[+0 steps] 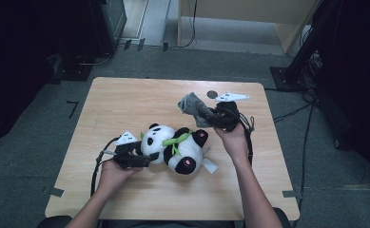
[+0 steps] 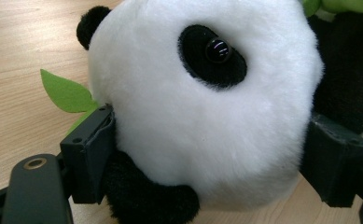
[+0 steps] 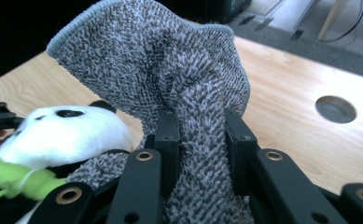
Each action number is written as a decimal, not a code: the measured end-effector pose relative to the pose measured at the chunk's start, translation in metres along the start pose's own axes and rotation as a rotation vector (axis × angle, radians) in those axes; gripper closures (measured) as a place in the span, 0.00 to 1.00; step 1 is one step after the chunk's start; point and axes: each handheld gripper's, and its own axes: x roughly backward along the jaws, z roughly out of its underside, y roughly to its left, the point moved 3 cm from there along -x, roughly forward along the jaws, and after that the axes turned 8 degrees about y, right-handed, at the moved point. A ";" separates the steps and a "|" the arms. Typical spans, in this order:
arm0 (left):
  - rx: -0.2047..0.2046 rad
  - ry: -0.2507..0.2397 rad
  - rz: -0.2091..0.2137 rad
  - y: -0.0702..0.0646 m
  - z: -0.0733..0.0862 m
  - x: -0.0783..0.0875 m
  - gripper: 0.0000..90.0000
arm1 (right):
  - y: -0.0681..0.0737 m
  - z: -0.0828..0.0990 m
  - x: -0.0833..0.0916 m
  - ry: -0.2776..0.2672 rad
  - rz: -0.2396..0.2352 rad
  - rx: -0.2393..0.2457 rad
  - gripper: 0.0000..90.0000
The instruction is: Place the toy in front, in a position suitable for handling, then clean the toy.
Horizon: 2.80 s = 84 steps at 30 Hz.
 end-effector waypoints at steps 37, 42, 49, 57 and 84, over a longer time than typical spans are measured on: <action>0.027 -0.011 0.038 0.003 -0.003 -0.003 0.15 | -0.002 0.077 0.003 0.041 -0.039 -0.050 0.80; 0.016 -0.001 0.033 0.004 -0.002 -0.002 0.15 | -0.014 0.080 0.007 0.068 0.004 -0.074 0.81; 0.005 0.000 0.036 0.004 -0.002 -0.003 0.15 | -0.035 0.081 0.017 0.051 0.047 -0.121 0.80; 0.003 -0.007 0.033 0.004 -0.002 -0.004 0.14 | -0.011 0.060 0.037 -0.053 -0.022 -0.082 0.78; 0.026 -0.012 0.038 0.005 -0.004 -0.004 0.15 | -0.008 0.075 0.002 0.100 0.008 -0.022 0.79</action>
